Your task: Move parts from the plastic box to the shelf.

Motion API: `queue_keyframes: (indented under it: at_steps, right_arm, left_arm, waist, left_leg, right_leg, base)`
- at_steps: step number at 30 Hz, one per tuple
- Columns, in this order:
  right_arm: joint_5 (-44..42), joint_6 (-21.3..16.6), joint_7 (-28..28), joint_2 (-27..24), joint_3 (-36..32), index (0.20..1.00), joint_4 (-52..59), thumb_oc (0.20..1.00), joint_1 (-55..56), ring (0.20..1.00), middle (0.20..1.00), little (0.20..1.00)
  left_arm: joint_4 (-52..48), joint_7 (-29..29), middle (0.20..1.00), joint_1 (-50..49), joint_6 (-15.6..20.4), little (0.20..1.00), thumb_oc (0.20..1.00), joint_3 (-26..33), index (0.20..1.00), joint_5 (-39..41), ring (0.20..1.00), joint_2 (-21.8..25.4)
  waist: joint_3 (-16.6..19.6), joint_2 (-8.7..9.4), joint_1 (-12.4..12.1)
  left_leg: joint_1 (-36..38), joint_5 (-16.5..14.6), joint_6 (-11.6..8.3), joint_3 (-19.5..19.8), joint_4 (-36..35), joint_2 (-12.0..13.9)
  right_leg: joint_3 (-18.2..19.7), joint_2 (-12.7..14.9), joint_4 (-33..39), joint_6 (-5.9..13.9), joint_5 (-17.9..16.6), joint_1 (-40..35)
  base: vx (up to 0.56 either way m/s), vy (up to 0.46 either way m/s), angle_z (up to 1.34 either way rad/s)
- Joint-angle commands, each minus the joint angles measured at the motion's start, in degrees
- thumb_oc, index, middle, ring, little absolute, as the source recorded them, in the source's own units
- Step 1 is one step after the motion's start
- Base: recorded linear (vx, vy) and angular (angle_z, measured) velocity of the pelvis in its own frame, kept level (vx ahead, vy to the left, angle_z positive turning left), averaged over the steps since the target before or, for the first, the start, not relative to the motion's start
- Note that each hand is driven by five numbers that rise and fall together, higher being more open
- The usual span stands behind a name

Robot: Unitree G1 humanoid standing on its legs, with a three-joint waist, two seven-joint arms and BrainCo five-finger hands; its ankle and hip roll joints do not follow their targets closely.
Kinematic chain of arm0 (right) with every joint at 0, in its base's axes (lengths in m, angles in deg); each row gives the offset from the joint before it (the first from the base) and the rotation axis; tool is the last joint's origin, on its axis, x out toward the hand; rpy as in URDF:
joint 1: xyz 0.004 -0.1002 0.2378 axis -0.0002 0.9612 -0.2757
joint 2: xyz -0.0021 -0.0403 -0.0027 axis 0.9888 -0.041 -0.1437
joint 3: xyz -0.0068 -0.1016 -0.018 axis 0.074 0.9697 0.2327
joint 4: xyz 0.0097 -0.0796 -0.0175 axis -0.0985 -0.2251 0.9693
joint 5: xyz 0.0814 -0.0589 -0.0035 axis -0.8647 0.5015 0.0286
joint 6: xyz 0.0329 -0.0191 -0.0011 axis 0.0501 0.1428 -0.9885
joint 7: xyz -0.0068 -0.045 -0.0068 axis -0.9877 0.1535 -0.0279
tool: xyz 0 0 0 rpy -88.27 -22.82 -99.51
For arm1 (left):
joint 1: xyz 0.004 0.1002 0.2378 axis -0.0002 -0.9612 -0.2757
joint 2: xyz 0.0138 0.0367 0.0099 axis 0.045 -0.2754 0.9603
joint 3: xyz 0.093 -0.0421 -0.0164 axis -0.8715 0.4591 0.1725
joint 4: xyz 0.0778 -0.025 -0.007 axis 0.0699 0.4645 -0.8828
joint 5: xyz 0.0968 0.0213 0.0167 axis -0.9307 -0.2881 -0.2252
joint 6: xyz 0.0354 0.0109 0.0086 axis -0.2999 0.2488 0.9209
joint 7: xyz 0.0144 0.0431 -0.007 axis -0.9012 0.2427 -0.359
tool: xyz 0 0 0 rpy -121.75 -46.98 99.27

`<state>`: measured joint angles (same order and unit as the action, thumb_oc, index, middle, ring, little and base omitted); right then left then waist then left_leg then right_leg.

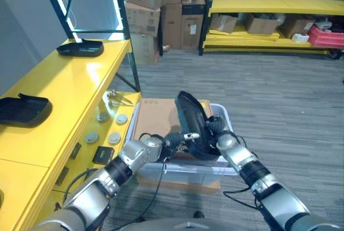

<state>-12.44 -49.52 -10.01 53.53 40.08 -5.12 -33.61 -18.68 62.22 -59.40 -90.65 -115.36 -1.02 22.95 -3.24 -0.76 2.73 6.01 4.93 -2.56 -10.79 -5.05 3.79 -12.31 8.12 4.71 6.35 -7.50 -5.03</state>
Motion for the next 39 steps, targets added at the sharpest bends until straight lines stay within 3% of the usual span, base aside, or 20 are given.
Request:
queue_keyframes:
  at_steps: [1,8,13,18,19,20,25,27,32,39]
  right_arm:
    - [-1.44,-4.07,0.57,4.57,2.97,0.2,-0.39,0.2,-7.54,0.2,0.2,0.2]
    - [-3.52,-3.3,1.69,4.75,2.37,0.2,0.47,0.2,-7.12,0.2,0.2,0.2]
    - [-5.34,-4.03,1.94,5.57,2.21,0.2,0.4,0.2,-6.23,0.2,0.2,0.2]
    - [-18.94,-5.95,3.57,7.68,0.63,0.2,-0.34,0.2,-5.28,0.2,0.2,0.2]
    - [-21.49,-6.66,4.08,8.1,-0.06,0.787,-0.15,0.787,-4.82,0.787,0.787,0.787]
    - [-23.41,-7.07,4.32,8.24,-0.55,1.0,0.09,1.0,-4.51,1.0,1.0,1.0]
    - [-30.19,-11.39,6.49,8.73,-5.38,1.0,3.92,1.0,-0.54,1.0,1.0,1.0]
    - [-32.13,-14.9,6.01,8.02,-8.58,1.0,5.46,1.0,1.83,1.0,1.0,1.0]
    - [-31.84,-17.35,3.78,6.33,-13.39,1.0,10.74,1.0,7.89,1.0,1.0,1.0]
    - [-30.86,-14.31,-5.1,4.56,-19.99,1.0,16.51,1.0,22.07,1.0,1.0,1.0]
  left_arm:
    - [4.87,2.3,0.2,5.82,6.71,0.2,0.2,-0.13,0.2,-4.56,0.2,-4.68]
    - [4.01,2.03,0.2,6.02,11.17,0.2,0.2,1.45,0.2,-12.59,0.2,-3.45]
    - [1.51,3.84,0.2,6.78,11.25,0.2,0.2,1.48,0.2,-14.49,0.2,-3.05]
    - [0.14,6.85,0.2,8.14,15.32,0.2,0.2,1.96,0.2,-19.59,0.2,-2.31]
    - [-0.5,8.02,0.2,8.22,16.17,0.2,0.2,2.25,0.2,-19.9,0.2,-1.93]
    - [-1.12,9.11,0.2,8.21,16.85,0.2,0.2,2.41,0.2,-20.02,0.2,-1.61]
    - [-7.54,14.44,0.2,7.3,19.52,0.2,0.2,6.9,0.2,-22.34,0.2,1.97]
    - [-9.34,16.21,0.2,5.96,21.46,0.2,0.2,9.65,0.2,-23.85,0.2,3.83]
    - [-10.21,17.8,0.2,2.47,24.37,0.2,0.2,13.8,0.2,-24.57,0.2,6.2]
    - [-11.47,20.61,0.2,-5.07,30.45,0.2,0.2,21.22,0.2,-29.0,0.2,10.24]
  waist:
    - [0.97,0.24,-1.84]
    - [0.43,0.63,-2.54]
    - [0.23,0.68,-2.57]
    - [-0.07,0.89,-2.65]
    - [-0.14,0.9,-2.68]
    - [-0.18,0.91,-2.69]
    - [-0.59,0.78,-3.11]
    - [-0.68,0.72,-3.21]
    - [-0.63,0.77,-2.39]
    - [-0.9,1.12,0.35]
  left_leg:
    - [1.11,-2.12,0.72,1.56,0.29,0.95]
    - [1.2,-2.09,0.64,2.16,0.27,1.04]
    - [1.34,-2.05,0.58,2.16,0.28,1.2]
    - [1.58,-2.05,0.44,2.4,0.18,1.27]
    - [1.58,-2.02,0.39,2.48,0.17,1.3]
    - [1.58,-2.03,0.38,2.52,0.16,1.3]
    - [1.54,-1.95,0.38,2.94,0.27,1.28]
    - [1.53,-2.01,0.5,3.18,0.35,1.18]
    - [1.4,-2.12,0.78,3.11,0.31,0.94]
    - [1.0,-2.61,1.85,2.28,0.13,-0.28]
  right_leg:
    - [-0.58,1.03,-1.24,3.48,1.52,-0.47]
    - [-1.02,0.96,-1.24,3.38,1.55,-0.82]
    - [-1.09,0.94,-1.3,3.31,1.61,-0.97]
    - [-1.17,0.84,-1.27,3.19,1.65,-1.22]
    - [-1.2,0.85,-1.23,3.17,1.64,-1.25]
    - [-1.23,0.85,-1.21,3.16,1.64,-1.29]
    - [-1.51,0.9,-1.05,3.01,1.52,-1.57]
    - [-1.63,0.93,-1.04,3.0,1.49,-1.64]
    - [-1.34,0.94,-0.89,3.15,1.43,-1.4]
    - [0.12,1.6,-1.22,3.95,1.15,0.09]
  base:
    - [0.0,0.0,0.0]
    - [0.0,-0.002,0.0]
    - [0.0,0.0,0.0]
    - [0.0,0.0,0.0]
    - [0.0,0.0,0.0]
    - [0.0,0.0,0.0]
    - [0.0,0.0,0.0]
    - [0.0,0.0,0.0]
    - [0.0,0.027,0.04]
    - [-0.04,0.04,-0.11]
